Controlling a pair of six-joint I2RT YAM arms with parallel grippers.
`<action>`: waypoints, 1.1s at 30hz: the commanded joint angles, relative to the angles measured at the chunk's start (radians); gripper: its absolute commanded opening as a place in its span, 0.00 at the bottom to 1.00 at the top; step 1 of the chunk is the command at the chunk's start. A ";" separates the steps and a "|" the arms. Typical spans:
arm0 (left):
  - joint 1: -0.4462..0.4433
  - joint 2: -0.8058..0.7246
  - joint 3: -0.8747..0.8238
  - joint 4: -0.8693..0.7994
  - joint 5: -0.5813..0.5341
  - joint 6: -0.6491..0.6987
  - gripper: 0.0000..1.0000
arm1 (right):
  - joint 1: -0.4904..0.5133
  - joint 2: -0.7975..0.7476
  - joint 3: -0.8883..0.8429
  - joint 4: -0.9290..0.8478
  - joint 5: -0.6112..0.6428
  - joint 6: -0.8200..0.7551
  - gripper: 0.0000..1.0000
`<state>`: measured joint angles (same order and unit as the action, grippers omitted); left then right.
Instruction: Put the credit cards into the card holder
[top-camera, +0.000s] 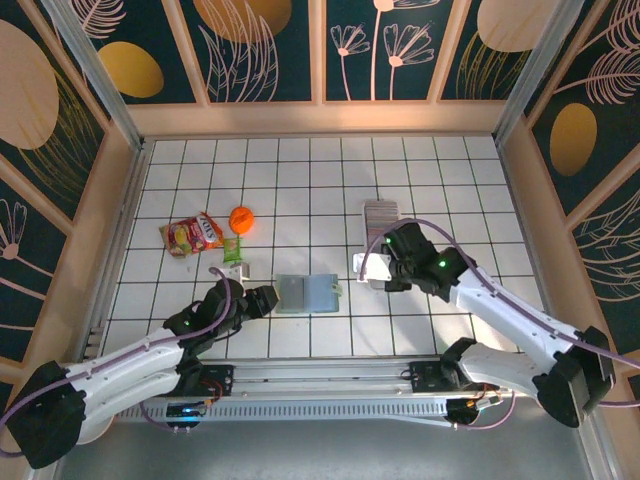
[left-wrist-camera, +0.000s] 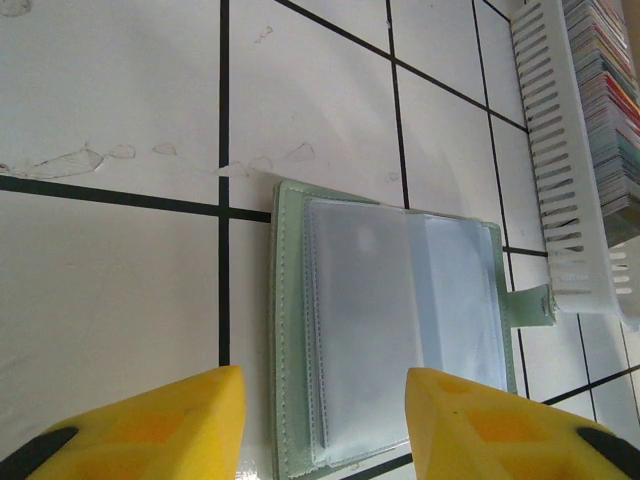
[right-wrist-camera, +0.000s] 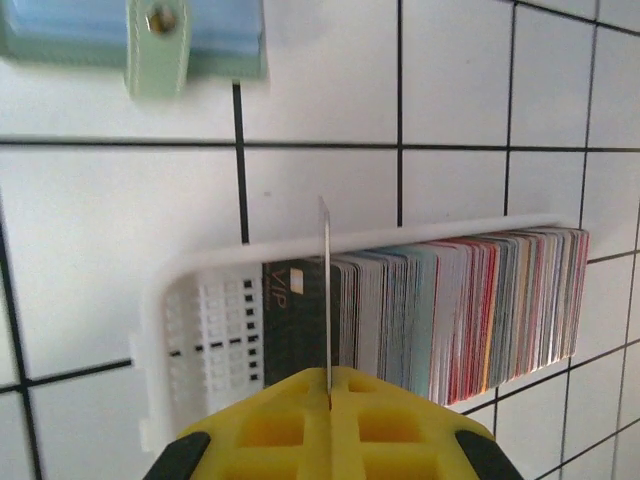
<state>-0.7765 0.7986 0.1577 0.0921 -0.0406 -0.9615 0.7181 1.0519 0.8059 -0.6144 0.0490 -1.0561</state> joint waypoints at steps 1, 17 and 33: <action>-0.004 -0.018 0.034 -0.042 -0.026 0.007 0.45 | 0.044 -0.041 0.086 -0.030 -0.028 0.240 0.00; -0.004 0.075 0.100 -0.009 0.009 0.004 0.17 | 0.241 0.138 -0.129 0.663 -0.210 1.971 0.00; 0.028 0.281 0.126 0.084 0.039 0.020 0.04 | 0.294 0.374 -0.167 0.756 -0.049 2.032 0.00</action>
<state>-0.7574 1.0679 0.2630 0.1520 -0.0048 -0.9539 1.0115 1.3983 0.6365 0.0776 -0.0338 0.9539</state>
